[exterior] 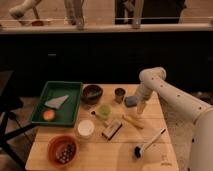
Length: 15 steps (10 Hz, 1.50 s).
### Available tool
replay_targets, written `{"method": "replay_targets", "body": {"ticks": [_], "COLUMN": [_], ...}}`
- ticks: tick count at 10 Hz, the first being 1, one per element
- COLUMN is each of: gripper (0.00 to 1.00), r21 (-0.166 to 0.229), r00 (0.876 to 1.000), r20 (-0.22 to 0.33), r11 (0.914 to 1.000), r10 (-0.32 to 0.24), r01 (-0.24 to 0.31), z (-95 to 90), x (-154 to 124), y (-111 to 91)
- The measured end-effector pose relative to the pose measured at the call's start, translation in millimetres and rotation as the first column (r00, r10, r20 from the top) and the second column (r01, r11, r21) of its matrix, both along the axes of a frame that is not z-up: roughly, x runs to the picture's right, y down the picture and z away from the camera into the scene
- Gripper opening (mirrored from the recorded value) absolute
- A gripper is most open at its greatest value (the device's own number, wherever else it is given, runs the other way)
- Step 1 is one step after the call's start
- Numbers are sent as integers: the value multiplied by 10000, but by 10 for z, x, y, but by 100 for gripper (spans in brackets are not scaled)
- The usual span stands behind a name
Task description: Place sponge in plastic cup
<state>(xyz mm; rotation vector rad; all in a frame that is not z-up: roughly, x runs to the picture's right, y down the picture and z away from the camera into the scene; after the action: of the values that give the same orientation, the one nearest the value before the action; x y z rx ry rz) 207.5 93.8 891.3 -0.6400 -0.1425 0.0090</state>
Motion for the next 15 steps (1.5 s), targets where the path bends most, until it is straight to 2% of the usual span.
{"method": "replay_targets", "body": {"ticks": [3,5,7,11,15], "gripper": [80,80,80,80,80], "r21": [-59,-115,-149,-382,-728], "r00": [9980,9971,9955,9939,9921], "r20": [465,606,908,1092,1119], "r11": [9990,9989,9995,9992,9961], "r10": [-439,-456,-252,159,570], "r01": [443,464,267,-117,-490], "z": [117,243,374,554,672], "x": [-90,-40,-68,30,158], "y": [-98,-131,-175,-161,-49]}}
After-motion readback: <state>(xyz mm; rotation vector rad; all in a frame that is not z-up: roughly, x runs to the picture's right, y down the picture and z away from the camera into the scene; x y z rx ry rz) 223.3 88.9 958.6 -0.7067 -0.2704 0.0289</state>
